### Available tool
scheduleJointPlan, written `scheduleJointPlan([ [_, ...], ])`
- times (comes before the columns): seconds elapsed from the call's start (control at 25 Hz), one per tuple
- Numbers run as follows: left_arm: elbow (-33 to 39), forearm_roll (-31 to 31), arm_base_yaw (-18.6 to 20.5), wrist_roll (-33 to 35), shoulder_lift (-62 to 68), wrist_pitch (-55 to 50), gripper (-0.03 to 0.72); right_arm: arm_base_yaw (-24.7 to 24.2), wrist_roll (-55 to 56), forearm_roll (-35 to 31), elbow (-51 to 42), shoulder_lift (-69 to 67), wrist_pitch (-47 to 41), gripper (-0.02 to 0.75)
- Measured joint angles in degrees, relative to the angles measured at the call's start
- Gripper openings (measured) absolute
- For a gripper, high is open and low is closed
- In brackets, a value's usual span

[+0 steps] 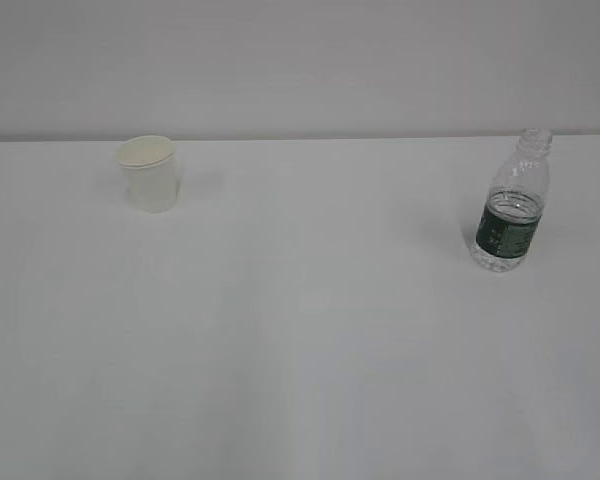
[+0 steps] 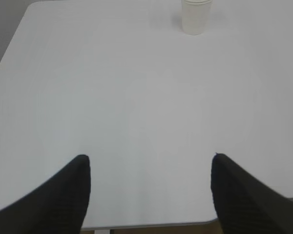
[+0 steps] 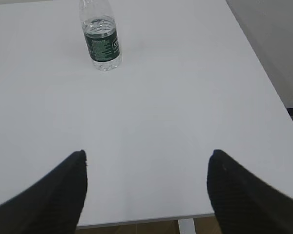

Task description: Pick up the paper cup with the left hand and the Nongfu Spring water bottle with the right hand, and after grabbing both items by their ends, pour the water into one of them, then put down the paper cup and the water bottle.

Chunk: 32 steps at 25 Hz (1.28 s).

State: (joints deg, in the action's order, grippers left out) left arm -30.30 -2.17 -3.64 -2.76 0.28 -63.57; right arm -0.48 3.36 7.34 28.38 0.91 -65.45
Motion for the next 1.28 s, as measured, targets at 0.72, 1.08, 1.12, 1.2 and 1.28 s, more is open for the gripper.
scheduleJointPlan([
  [0.72,0.0,0.0,0.0,0.0,0.0,0.0,0.519,0.0,0.0,0.0,0.0,0.0,0.0,0.573],
  [1.08,0.0,0.0,0.0,0.0,0.0,0.0,0.515,0.0,0.0,0.0,0.0,0.0,0.0,0.573],
  [1.12,0.0,0.0,0.0,0.0,0.0,0.0,0.515,0.0,0.0,0.0,0.0,0.0,0.0,0.573],
  [1.2,0.0,0.0,0.0,0.0,0.0,0.0,0.515,0.0,0.0,0.0,0.0,0.0,0.0,0.573],
  [1.28,0.0,0.0,0.0,0.0,0.0,0.0,0.514,0.0,0.0,0.0,0.0,0.0,0.0,0.573],
])
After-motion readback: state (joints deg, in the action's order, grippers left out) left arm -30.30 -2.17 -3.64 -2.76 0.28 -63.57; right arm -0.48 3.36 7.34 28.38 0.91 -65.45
